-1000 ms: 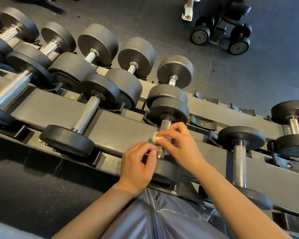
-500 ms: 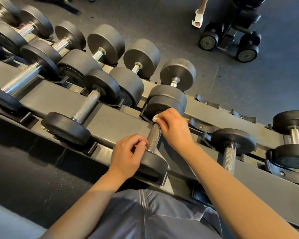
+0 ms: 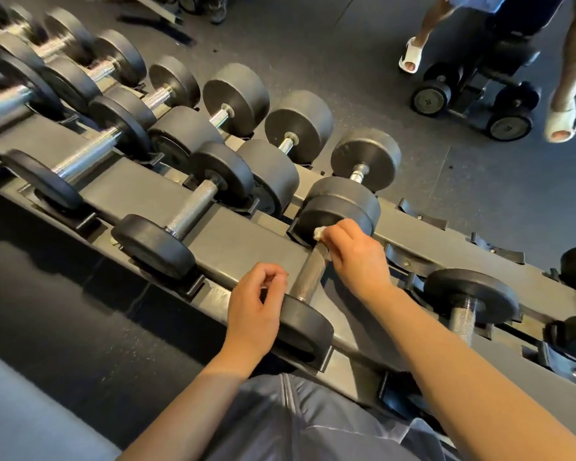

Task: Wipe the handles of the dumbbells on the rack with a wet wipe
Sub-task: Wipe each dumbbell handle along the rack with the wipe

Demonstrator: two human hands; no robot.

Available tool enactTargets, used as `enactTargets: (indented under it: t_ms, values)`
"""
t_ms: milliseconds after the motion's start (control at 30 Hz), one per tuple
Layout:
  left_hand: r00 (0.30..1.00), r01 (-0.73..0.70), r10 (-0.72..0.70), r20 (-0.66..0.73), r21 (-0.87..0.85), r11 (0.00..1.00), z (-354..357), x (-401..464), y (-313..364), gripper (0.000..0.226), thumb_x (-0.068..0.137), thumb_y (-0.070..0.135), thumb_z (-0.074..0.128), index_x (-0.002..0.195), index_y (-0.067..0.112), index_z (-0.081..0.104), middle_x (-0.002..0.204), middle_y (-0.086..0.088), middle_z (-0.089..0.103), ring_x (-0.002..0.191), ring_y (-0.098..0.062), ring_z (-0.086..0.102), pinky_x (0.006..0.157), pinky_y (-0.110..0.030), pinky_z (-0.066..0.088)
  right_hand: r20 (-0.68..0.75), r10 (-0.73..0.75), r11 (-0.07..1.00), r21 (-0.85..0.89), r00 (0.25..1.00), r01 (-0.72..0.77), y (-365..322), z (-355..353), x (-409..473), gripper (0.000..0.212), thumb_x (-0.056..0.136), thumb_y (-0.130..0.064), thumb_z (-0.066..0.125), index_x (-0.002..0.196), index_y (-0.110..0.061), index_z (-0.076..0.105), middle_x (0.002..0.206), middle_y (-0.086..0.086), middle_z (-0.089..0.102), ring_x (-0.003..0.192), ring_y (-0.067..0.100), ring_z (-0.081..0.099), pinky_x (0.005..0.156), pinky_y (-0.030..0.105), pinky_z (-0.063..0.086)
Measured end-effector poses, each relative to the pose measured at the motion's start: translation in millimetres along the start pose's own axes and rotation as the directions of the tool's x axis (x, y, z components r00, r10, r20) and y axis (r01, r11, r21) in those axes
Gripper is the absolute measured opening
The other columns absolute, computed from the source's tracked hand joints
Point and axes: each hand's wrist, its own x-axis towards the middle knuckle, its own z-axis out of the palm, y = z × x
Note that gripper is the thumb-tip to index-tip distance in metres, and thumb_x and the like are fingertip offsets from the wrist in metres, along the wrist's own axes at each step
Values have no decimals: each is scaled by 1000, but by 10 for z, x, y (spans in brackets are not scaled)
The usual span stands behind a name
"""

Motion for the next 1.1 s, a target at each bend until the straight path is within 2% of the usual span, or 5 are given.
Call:
enactTargets:
  t_ms: [267, 567, 767, 933, 1100]
  values:
    - [964, -242, 264, -38, 288, 927, 96, 38, 141, 20, 93, 36, 42, 88, 25, 59, 85, 14, 58, 80, -3, 51, 69, -16, 42, 179, 269, 848, 421, 946, -320, -263, -82, -224, 5, 88, -15, 64, 85, -19, 64, 90, -9, 54, 85, 1, 50, 73, 8, 37]
    - [927, -307, 351, -132, 270, 913, 156, 11, 72, 24, 92, 23, 43, 81, 13, 61, 74, 11, 56, 68, -4, 49, 60, -18, 37, 299, 350, 668, 585, 888, -460, -295, -17, -434, 19, 89, -15, 63, 81, -32, 61, 92, 0, 61, 85, 14, 58, 77, 27, 50]
    - [927, -310, 352, -127, 267, 913, 157, 19, 87, 26, 92, 24, 42, 82, 11, 62, 75, 13, 54, 69, -4, 49, 59, -18, 38, 253, 833, 75, 830, 491, -553, -475, 139, -267, 9, 91, -9, 58, 89, -17, 62, 85, 0, 62, 72, 8, 58, 54, 13, 46]
    - [931, -305, 347, -111, 284, 909, 140, 11, 86, 27, 94, 26, 41, 81, 12, 61, 74, 11, 55, 69, -5, 50, 59, -19, 39, 437, 878, -272, 792, 196, -547, -284, 244, 16, 15, 89, -19, 64, 101, -10, 64, 99, 7, 64, 91, 20, 60, 76, 29, 51]
    - [932, -305, 348, -99, 302, 903, 140, 16, 86, 27, 93, 27, 42, 81, 12, 61, 74, 13, 54, 67, -5, 50, 58, -16, 38, 459, 799, -146, 776, 389, -614, -461, 186, -202, 19, 96, -31, 53, 101, -18, 65, 95, 3, 66, 89, 14, 64, 82, 30, 55]
